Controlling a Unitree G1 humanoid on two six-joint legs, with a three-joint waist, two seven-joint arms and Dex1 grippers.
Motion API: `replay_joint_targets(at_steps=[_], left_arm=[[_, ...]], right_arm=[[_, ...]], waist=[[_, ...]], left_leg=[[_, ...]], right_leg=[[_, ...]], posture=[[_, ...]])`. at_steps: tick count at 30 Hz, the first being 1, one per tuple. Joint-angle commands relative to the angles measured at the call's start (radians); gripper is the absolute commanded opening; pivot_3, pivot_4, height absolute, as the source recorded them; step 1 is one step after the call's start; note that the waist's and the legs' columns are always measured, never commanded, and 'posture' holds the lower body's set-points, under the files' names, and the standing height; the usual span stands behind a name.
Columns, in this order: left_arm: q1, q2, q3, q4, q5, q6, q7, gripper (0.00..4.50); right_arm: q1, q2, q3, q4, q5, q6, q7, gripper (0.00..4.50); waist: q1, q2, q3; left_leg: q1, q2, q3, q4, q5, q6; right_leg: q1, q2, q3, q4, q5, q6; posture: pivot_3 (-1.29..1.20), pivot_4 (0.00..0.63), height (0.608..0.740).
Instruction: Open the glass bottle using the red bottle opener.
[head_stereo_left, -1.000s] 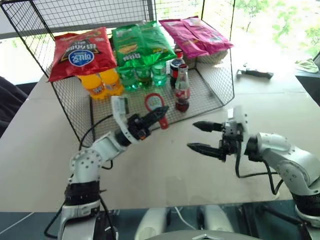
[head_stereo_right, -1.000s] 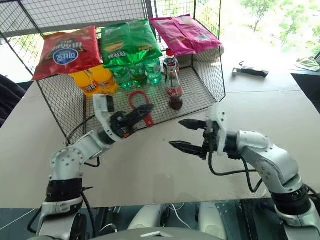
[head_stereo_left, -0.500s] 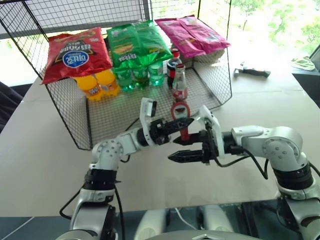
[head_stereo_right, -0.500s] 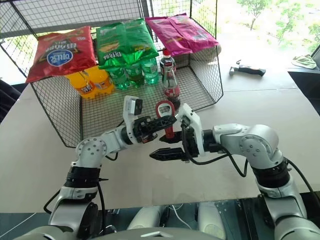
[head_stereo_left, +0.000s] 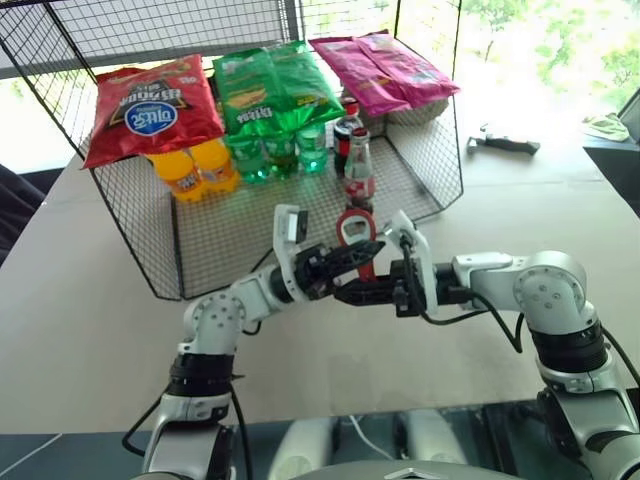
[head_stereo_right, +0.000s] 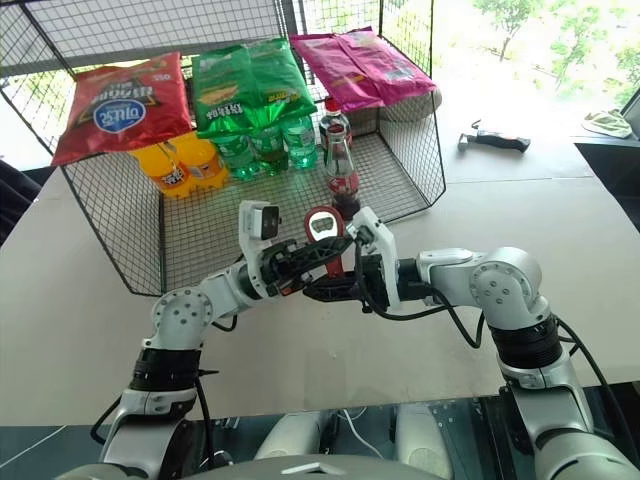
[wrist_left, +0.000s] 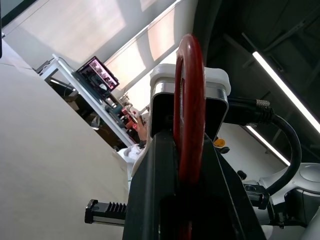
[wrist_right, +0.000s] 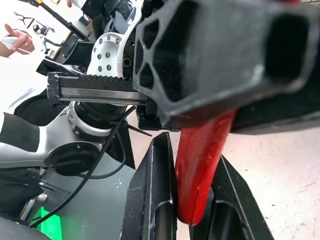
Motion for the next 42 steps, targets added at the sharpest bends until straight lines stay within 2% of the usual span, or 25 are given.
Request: replay_joint_targets(at_steps=[1, 7, 10, 12, 14, 17, 18, 19, 21, 24, 28, 32, 36, 42], left_arm=[[0.027, 0.04, 0.008, -0.011, 0.009, 0.025, -0.023, 0.0], [0.026, 0.054, -0.001, -0.011, 0.025, 0.009, -0.047, 0.0], [0.023, 0.041, -0.001, -0.007, 0.067, -0.055, -0.046, 0.0], [0.021, 0.042, -0.008, -0.006, 0.088, -0.085, -0.062, 0.84], [0.02, 0.041, -0.012, -0.005, 0.108, -0.106, -0.071, 1.44], [0.021, 0.037, -0.013, -0.005, 0.126, -0.116, -0.074, 2.89], [0.022, 0.037, -0.012, -0.005, 0.13, -0.118, -0.076, 3.22], [0.025, 0.037, -0.01, -0.009, 0.138, -0.127, -0.075, 3.8], [0.028, 0.032, 0.004, -0.023, 0.141, -0.141, -0.062, 4.46], [0.026, 0.025, 0.019, -0.033, 0.169, -0.184, -0.04, 4.46], [0.014, -0.01, 0.027, -0.009, 0.3, -0.347, 0.025, 4.46], [-0.01, -0.055, 0.011, 0.031, 0.444, -0.517, 0.079, 4.46], [-0.048, -0.079, 0.005, 0.11, 0.661, -0.723, 0.232, 4.46], [-0.168, -0.115, 0.02, 0.303, 0.756, -0.888, 0.294, 4.46]], right_arm=[[-0.034, -0.005, -0.071, -0.019, 0.032, -0.02, 0.008, 0.07], [-0.028, -0.012, -0.076, -0.011, 0.015, -0.027, -0.004, 0.07], [-0.022, -0.018, -0.069, -0.013, -0.009, -0.039, -0.005, 0.07], [-0.018, -0.021, -0.066, -0.017, -0.021, -0.044, -0.002, 0.0], [-0.014, -0.026, -0.064, -0.019, -0.032, -0.05, 0.001, 0.0], [-0.006, -0.033, -0.065, -0.021, -0.046, -0.058, 0.008, 0.0], [-0.001, -0.043, -0.061, -0.024, -0.058, -0.063, 0.014, 0.0], [0.007, -0.055, -0.06, -0.029, -0.07, -0.069, 0.021, 0.0], [0.031, -0.08, -0.067, -0.039, -0.089, -0.081, 0.029, 0.0], [0.087, -0.127, -0.079, -0.057, -0.149, -0.138, 0.032, 0.0], [0.172, -0.182, -0.079, -0.046, -0.393, -0.378, -0.019, 0.0], [0.2, -0.154, -0.134, -0.007, -0.567, -0.59, -0.112, 0.0], [0.22, -0.148, -0.191, 0.009, -0.736, -0.796, -0.194, 0.0], [0.238, -0.095, -0.248, 0.022, -0.831, -0.944, -0.254, 0.0]], waist=[[0.0, 0.0, 0.0], [0.0, 0.0, 0.0], [0.001, 0.0, 0.0], [0.0, 0.0, 0.0], [0.001, 0.0, 0.0], [0.001, 0.0, 0.0], [0.001, 0.0, 0.0], [0.001, 0.0, 0.0], [0.003, 0.0, 0.0], [0.004, 0.0, 0.0], [0.005, 0.0, 0.0], [0.005, 0.0, 0.0], [0.008, 0.0, 0.0], [0.012, -0.001, 0.0]], left_leg=[[0.0, 0.0, 0.0, 0.0, 0.0, 0.0], [0.0, 0.0, 0.0, 0.0, 0.0, 0.0], [0.0, 0.0, 0.0, 0.0, 0.0, 0.0], [0.0, 0.0, 0.0, 0.0, 0.0, 0.0], [0.0, 0.0, 0.0, 0.0, 0.0, 0.0], [0.0, 0.0, 0.0, 0.0, 0.0, 0.0], [0.0, 0.0, 0.0, 0.0, 0.0, 0.0], [0.0, 0.0, 0.0, 0.0, 0.0, 0.0], [0.0, 0.0, 0.0, 0.0, 0.0, 0.0], [0.0, 0.0, 0.0, 0.0, 0.0, 0.0], [0.0, 0.0, 0.0, 0.0, 0.0, 0.0], [0.0, 0.0, 0.001, 0.0, 0.0, 0.0], [0.0, 0.0, 0.001, 0.0, 0.0, 0.0], [0.0, -0.001, 0.002, 0.0, 0.0, 0.0]], right_leg=[[0.0, 0.0, 0.0, 0.0, 0.0, 0.0], [0.0, 0.0, 0.0, 0.0, 0.0, 0.0], [0.0, 0.0, 0.0, 0.0, 0.0, 0.0], [0.0, 0.0, 0.0, 0.0, 0.0, 0.0], [0.0, 0.0, 0.0, 0.0, 0.0, 0.0], [0.0, 0.0, 0.0, 0.0, 0.0, 0.0], [0.0, 0.0, 0.0, 0.0, 0.0, 0.0], [0.0, 0.0, 0.0, 0.0, 0.0, 0.0], [0.0, 0.0, 0.0, 0.0, 0.0, 0.0], [0.0, -0.001, 0.0, -0.001, 0.0, 0.0], [0.0, -0.001, 0.0, -0.001, 0.0, 0.0], [0.0, -0.001, 0.0, 0.0, 0.0, 0.0], [0.0, 0.0, 0.001, -0.001, 0.0, 0.0], [0.0, 0.0, 0.001, 0.0, 0.0, 0.0]], posture=[[0.0, 0.15, 0.74], [0.0, 0.15, 0.74], [0.0, 0.15, 0.74], [0.0, 0.15, 0.74], [0.0, 0.15, 0.74], [0.0, 0.15, 0.74], [0.0, 0.15, 0.74], [0.0, 0.15, 0.74], [0.0, 0.15, 0.74], [0.0, 0.15, 0.74], [0.0, 0.15, 0.74], [0.0, 0.15, 0.74], [0.0, 0.15, 0.74], [0.0, 0.15, 0.74]])
